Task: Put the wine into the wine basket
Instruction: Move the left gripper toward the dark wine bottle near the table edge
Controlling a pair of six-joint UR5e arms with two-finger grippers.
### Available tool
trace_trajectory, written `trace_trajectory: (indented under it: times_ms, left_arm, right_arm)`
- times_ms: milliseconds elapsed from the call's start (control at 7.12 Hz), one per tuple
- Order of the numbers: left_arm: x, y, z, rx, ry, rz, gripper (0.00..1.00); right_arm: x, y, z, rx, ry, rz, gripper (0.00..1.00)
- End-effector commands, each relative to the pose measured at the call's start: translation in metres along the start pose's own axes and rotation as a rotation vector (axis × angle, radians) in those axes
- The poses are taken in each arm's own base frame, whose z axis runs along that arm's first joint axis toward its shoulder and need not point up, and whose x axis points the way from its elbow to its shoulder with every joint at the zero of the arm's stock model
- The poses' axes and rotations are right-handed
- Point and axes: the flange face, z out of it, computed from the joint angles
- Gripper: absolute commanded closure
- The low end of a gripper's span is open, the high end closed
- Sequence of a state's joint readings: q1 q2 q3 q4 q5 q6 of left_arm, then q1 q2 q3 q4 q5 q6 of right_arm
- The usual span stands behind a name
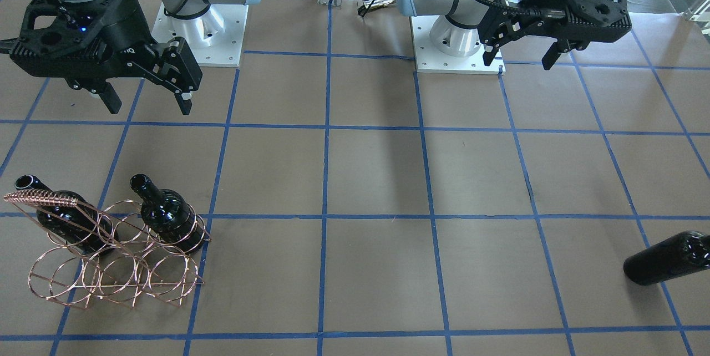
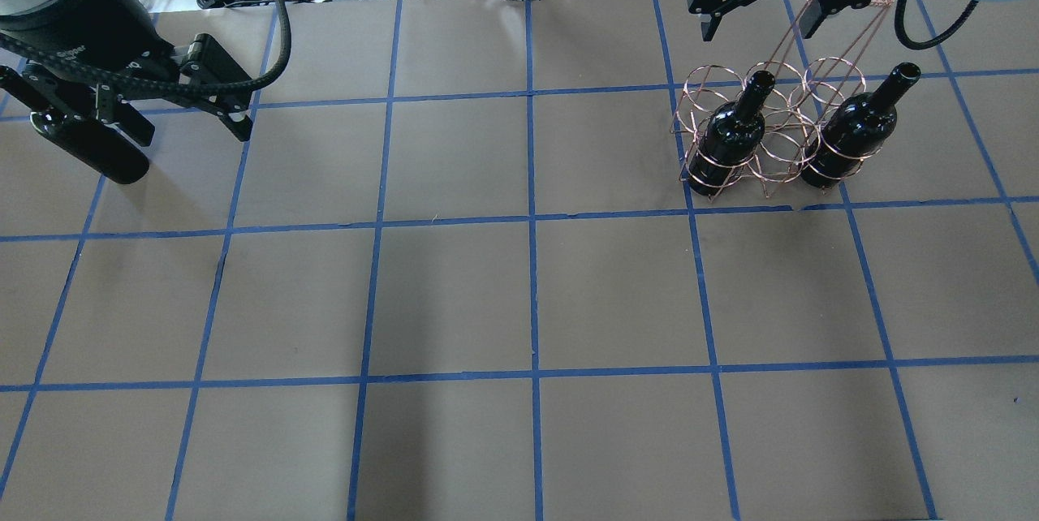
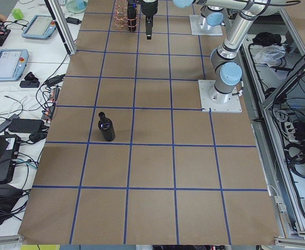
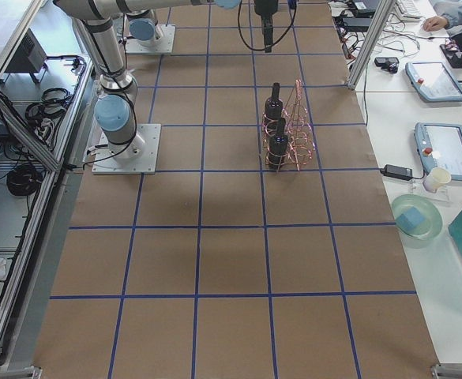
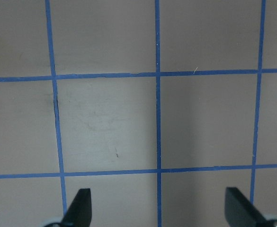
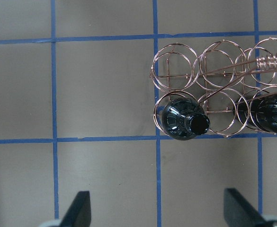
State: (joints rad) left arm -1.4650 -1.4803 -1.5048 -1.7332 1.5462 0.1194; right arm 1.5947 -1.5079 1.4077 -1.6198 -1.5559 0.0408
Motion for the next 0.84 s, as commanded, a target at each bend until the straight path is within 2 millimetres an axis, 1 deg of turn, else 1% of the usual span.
trace_trajectory:
  times_ms: [0, 140, 421, 702]
  left_arm:
    - [-0.0002, 0.0006, -0.0014, 0.003, -0.003, 0.000, 0.00]
    - [-0.0036, 0.0029, -0.0034, 0.001, -0.040, 0.000, 0.00]
    - [-0.0024, 0.0014, -0.0025, 0.004, -0.033, 0.000, 0.00]
    - [-0.0023, 0.0040, -0.0049, 0.007, -0.036, -0.014, 0.00]
  right_arm:
    - [-0.0020, 0.0038, -0.0012, -0.014, -0.002, 0.009, 0.00]
    - [-0.0023, 0.0051, -0.0008, -0.021, -0.005, 0.011, 0.00]
    - [-0.0018, 0.0059, 0.0006, -0.028, 0.000, 0.011, 0.00]
    - [-0.0013, 0.0058, 0.0006, -0.028, 0.005, 0.010, 0.00]
